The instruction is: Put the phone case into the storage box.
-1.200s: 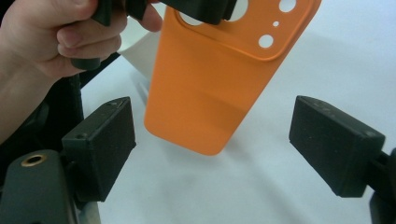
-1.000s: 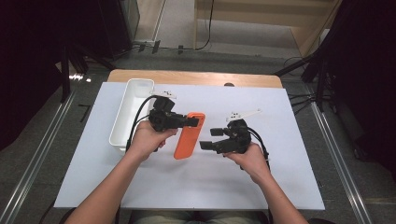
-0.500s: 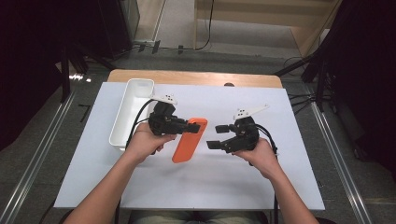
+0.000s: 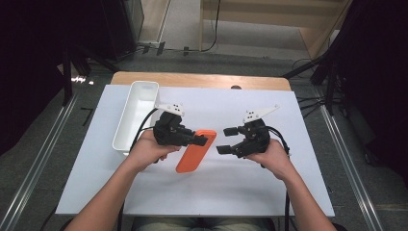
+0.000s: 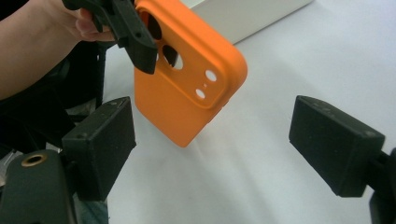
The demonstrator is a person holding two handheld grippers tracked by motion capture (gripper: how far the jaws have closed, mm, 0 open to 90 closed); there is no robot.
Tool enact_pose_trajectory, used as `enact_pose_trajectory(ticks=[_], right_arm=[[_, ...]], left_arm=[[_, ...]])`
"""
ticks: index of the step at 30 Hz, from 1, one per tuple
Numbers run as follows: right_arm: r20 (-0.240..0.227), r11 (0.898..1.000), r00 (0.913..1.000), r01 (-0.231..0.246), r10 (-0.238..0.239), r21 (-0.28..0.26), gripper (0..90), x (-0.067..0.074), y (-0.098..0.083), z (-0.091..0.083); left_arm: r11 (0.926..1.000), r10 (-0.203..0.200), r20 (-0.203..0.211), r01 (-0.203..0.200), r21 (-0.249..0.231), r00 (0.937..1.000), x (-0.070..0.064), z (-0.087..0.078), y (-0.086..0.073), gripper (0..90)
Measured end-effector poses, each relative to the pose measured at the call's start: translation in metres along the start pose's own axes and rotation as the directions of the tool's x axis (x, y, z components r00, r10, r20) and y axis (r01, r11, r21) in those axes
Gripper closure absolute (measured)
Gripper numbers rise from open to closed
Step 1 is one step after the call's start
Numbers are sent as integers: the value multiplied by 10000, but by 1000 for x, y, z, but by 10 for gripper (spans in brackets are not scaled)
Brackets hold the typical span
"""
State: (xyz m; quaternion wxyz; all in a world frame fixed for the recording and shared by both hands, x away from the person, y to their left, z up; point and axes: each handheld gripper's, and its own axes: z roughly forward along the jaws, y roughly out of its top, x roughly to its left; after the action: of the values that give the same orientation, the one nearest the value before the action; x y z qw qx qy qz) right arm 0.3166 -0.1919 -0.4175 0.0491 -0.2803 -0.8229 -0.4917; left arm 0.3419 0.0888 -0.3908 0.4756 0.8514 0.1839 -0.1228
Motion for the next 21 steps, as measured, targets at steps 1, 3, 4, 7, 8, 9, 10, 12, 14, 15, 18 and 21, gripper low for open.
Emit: enact_pose_trajectory(ticks=[1, 3, 4, 7, 8, 9, 10, 12, 14, 15, 18, 21], right_arm=[[-25, 10000, 10000, 35, -35, 3, 134, 0, 0, 0], [-45, 9999, 9999, 152, -152, 40, 134, -1, 1, 0], [-80, 9998, 9997, 215, -215, 51, 134, -1, 1, 0], [-98, 9993, 9993, 353, -352, 138, 163, -1, 2, 0], [-155, 9991, 9991, 407, -404, 153, 192, -1, 2, 0], [-185, 9989, 9989, 442, -439, 179, 196, -1, 2, 0], [-191, 9986, 9986, 500, -497, 185, 196, -1, 2, 0], [-282, 9982, 9981, 559, -552, 233, 196, -1, 2, 2], [-303, 9974, 9976, 634, -624, 328, 201, 0, 2, 3], [-322, 9972, 9973, 668, -657, 346, 204, 0, 2, 3], [-417, 9962, 9959, 816, -803, 314, 218, -1, 2, 5], [-548, 9960, 9950, 852, -837, 252, 241, -2, 3, 6]], left_arm=[[10000, 43, 115, -43, 50, 9999, 0, 0, 0, 766], [9999, 142, 237, -145, 85, 9996, -2, 1, -1, 766], [9997, 184, 336, -189, 153, 9993, -2, 2, -1, 766], [9994, 258, 493, -268, 211, 9984, -4, 3, -2, 766], [9993, 282, 606, -297, 242, 9978, -4, 3, -2, 766], [9990, 337, 642, -354, 258, 9974, -5, 4, -2, 766], [9990, 304, 705, -326, 304, 9970, -5, 4, -2, 766], [9988, 363, 780, -388, 313, 9963, -6, 5, -2, 765], [9983, 412, 870, -447, 385, 9954, -6, 6, -2, 765], [9983, 417, 871, -452, 376, 9953, -6, 6, -2, 765], [9985, 375, 933, -411, 374, 9949, -5, 6, -3, 765], [9988, 308, 972, -343, 348, 9948, -5, 7, -3, 765]])
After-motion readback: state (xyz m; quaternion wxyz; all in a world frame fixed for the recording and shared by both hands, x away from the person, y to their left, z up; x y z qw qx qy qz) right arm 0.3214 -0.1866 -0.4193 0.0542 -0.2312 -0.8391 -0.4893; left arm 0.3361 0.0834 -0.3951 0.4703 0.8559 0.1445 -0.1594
